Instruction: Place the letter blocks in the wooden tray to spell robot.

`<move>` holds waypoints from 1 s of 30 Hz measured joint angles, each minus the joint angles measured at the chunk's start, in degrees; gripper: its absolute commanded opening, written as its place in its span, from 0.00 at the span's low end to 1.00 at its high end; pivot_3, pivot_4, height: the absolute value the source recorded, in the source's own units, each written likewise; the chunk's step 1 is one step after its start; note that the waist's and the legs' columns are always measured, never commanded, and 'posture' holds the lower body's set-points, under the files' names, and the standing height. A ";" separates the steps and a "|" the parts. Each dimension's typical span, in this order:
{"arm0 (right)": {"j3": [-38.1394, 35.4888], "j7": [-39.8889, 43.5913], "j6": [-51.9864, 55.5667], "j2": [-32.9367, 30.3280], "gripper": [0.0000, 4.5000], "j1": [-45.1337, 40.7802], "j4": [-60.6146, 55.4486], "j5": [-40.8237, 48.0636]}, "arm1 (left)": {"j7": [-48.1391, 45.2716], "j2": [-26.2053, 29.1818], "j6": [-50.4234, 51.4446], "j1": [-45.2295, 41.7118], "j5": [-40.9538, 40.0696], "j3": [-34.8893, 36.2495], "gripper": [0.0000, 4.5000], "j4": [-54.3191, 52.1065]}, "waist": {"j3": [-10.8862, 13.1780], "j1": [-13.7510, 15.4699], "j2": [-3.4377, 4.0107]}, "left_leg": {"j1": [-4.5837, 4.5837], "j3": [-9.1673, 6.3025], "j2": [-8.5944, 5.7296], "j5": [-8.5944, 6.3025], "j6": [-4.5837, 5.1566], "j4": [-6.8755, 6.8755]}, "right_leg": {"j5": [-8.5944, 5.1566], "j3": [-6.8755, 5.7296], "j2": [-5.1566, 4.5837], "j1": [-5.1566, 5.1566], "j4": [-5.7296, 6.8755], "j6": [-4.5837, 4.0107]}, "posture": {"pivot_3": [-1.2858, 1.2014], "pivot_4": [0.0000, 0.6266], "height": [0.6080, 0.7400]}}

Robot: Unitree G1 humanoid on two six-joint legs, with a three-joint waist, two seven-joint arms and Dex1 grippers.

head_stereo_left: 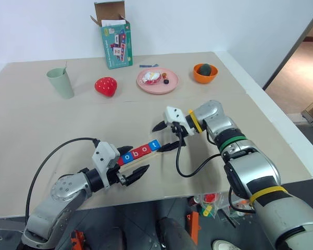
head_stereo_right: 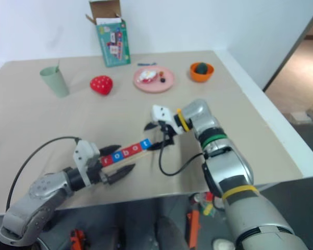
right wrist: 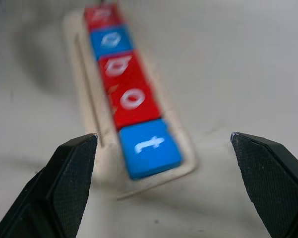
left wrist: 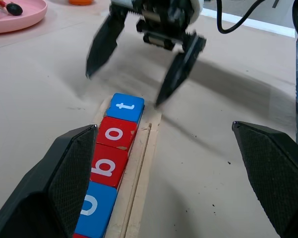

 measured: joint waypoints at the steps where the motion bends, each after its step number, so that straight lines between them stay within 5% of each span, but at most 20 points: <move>1: -1.22 -0.15 2.29 -0.90 0.99 0.35 -2.11 1.27 | -0.16 0.10 0.02 0.05 -0.24 0.37 1.00 0.01 | 0.00 0.02 0.00 | 0.00 -0.01 0.00 0.00 0.00 0.00 | -0.01 -0.02 0.00 0.00 -0.01 0.00 | 0.52 0.24 1.00; 4: -5.62 -3.39 8.57 -3.21 0.99 5.06 -11.81 5.01 | -0.42 0.07 0.09 0.04 -1.88 2.24 1.00 0.01 | -0.03 0.08 -0.05 | 0.00 -0.10 0.01 -0.02 0.00 -0.02 | -0.09 -0.11 0.00 0.05 -0.02 0.00 | 0.52 0.24 1.00; 10: -10.15 -19.85 21.68 -3.02 0.51 21.98 -33.71 8.45 | 0.36 -0.44 0.96 -0.54 -4.62 4.47 1.00 0.06 | -0.02 0.10 -0.02 | -0.22 -0.04 0.00 -0.02 0.00 -0.05 | -0.09 -0.03 0.01 -0.20 0.03 0.00 | 0.52 0.24 1.00; 17: -10.57 -32.61 31.58 -1.28 0.00 30.30 -51.77 9.82 | 0.41 -0.61 1.57 -0.63 -5.09 4.48 1.00 0.26 | -0.02 0.13 -0.02 | -0.27 -0.10 -0.01 -0.01 -0.02 0.01 | -0.08 -0.10 0.01 -0.20 0.02 0.02 | 0.52 0.24 1.00; 30: -1.40 -42.47 36.48 -0.29 0.00 40.39 -64.09 6.80 | 2.00 -2.43 2.51 -0.62 -5.92 4.44 1.00 0.39 | -0.03 0.16 -0.04 | -0.37 -0.14 -0.04 -0.01 -0.02 0.06 | -0.08 -0.13 -0.02 -0.23 -0.01 0.06 | 0.52 0.24 1.00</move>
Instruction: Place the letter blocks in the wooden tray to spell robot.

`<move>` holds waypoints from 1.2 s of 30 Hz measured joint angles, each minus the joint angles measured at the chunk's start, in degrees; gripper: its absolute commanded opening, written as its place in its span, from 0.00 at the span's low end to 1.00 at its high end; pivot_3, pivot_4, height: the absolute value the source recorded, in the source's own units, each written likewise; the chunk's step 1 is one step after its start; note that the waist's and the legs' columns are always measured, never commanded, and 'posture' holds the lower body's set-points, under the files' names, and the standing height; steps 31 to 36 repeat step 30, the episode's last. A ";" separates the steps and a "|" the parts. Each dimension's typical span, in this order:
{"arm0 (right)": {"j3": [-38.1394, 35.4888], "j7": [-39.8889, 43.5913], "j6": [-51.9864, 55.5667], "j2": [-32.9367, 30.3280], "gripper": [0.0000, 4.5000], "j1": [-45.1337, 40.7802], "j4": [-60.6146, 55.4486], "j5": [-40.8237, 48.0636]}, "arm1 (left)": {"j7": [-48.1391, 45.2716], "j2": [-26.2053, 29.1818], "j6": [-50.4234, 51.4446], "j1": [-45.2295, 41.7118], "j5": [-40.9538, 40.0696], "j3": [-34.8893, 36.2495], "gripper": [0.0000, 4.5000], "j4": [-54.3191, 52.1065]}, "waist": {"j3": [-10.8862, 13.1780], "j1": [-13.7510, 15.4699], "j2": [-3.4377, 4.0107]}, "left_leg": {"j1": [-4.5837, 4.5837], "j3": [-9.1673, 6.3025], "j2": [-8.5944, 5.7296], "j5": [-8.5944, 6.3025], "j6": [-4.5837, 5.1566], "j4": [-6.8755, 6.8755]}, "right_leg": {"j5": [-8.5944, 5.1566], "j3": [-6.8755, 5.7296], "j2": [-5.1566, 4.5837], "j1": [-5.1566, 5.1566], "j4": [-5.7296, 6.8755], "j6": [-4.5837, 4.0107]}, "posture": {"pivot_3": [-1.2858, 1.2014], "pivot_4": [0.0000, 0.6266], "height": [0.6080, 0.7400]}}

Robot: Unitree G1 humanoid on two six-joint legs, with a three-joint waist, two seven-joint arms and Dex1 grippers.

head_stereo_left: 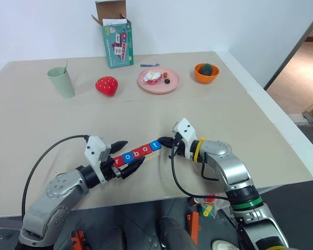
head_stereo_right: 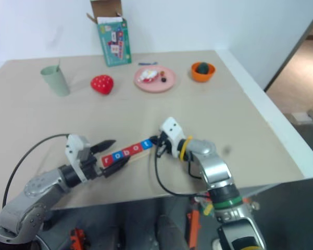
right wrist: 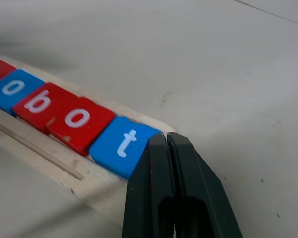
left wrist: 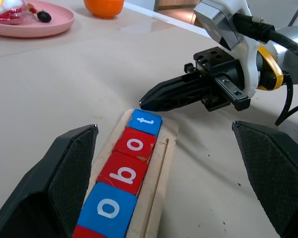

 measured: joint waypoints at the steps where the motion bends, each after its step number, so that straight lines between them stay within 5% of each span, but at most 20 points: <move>1: 0.32 -0.17 0.00 -0.01 0.00 0.41 -0.07 -0.06 | 0.00 0.00 0.06 -0.01 -0.12 -0.02 1.00 0.00 | 0.00 0.00 0.00 | 0.00 0.01 0.01 0.00 0.00 0.00 | 0.00 0.00 0.01 0.00 0.00 0.00 | 0.52 0.24 1.00; 14: 1.29 -2.46 -0.46 -0.18 0.00 1.93 -2.30 -0.05 | -0.54 0.64 0.09 -0.23 0.07 -0.27 1.00 0.05 | 0.00 0.00 0.00 | -0.01 -0.04 0.01 0.00 0.00 0.00 | -0.01 -0.05 0.02 -0.01 0.00 -0.02 | 0.52 0.24 1.00; 21: -4.71 -0.17 -2.47 -4.71 0.49 -5.28 7.20 3.38 | -0.51 1.62 -0.30 -1.59 1.09 1.70 1.00 2.29 | 0.02 0.01 -0.01 | -0.03 -0.02 -0.04 0.00 0.01 0.02 | 0.01 -0.02 0.01 0.00 -0.01 0.00 | 0.52 0.24 1.00; 27: -8.51 15.41 -8.78 -13.13 0.95 -11.93 19.94 7.95 | -1.10 5.74 -2.26 -4.23 1.75 10.66 1.00 10.67 | 0.01 -0.01 -0.03 | 0.02 -0.06 0.04 -0.06 0.12 -0.08 | -0.08 -0.11 0.10 0.02 -0.06 -0.11 | 0.52 0.24 1.00; 30: -6.98 22.53 -11.84 -13.95 0.99 -11.92 24.34 8.15 | -2.34 7.86 -3.70 -5.11 2.84 12.61 1.00 16.14 | 0.02 -0.04 -0.02 | -0.02 -0.05 0.07 -0.08 0.16 -0.10 | -0.09 -0.09 0.11 -0.03 -0.06 -0.12 | 0.52 0.24 1.00; 36: -6.98 22.53 -11.84 -13.95 0.99 -11.92 24.34 8.15 | -2.34 7.86 -3.70 -5.11 2.84 12.61 1.00 16.14 | 0.02 -0.04 -0.02 | -0.02 -0.05 0.07 -0.08 0.16 -0.10 | -0.09 -0.09 0.11 -0.03 -0.06 -0.12 | 0.52 0.24 1.00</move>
